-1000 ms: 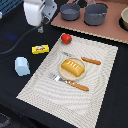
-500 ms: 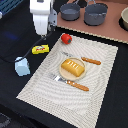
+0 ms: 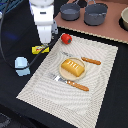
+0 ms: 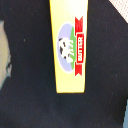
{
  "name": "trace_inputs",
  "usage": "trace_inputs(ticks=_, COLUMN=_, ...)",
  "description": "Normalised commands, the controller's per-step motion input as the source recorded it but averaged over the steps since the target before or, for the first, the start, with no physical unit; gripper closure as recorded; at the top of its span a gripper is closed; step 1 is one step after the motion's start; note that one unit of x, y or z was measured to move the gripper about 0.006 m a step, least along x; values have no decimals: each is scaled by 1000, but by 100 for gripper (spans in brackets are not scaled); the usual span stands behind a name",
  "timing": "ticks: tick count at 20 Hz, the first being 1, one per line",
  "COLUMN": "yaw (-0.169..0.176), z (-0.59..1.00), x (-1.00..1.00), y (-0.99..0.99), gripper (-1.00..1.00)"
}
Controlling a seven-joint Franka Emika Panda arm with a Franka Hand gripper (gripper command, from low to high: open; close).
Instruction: Interact with the objects in diverse but meaningful ways.
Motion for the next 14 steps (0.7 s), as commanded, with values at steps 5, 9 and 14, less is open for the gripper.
trace_inputs(ticks=5, yaw=65, z=-494, x=-171, y=-64, gripper=-100)
trace_inputs(ticks=9, yaw=61, z=-531, x=-183, y=-60, gripper=-100)
trace_inputs(ticks=14, yaw=57, z=-529, x=-192, y=-49, gripper=100)
